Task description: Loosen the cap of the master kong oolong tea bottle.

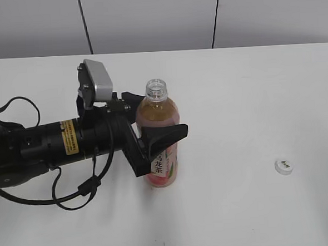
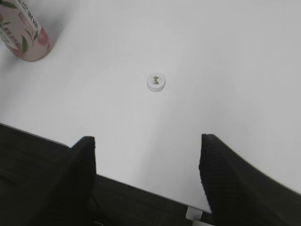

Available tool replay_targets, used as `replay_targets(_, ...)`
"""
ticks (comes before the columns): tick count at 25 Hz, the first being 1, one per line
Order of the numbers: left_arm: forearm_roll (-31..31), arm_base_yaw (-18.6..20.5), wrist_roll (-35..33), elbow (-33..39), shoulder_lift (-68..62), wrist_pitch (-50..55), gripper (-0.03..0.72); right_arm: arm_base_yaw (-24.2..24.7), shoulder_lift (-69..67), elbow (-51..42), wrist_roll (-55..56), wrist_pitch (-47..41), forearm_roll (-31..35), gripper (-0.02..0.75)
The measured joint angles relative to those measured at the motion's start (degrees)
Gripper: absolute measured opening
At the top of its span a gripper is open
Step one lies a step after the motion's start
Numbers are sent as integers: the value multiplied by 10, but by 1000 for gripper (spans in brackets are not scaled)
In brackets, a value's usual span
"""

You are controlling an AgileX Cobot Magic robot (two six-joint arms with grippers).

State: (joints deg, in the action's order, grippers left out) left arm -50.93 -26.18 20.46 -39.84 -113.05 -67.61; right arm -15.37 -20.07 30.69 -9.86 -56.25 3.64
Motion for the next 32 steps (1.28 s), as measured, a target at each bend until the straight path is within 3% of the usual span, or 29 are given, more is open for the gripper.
replay_targets(8,-9,0,1,0,0,-6,572,0,19,0,-1,3,4,522)
replay_targets(32,21,0,1,0,0,-13,576,0,4,-21,-1,55,21,521)
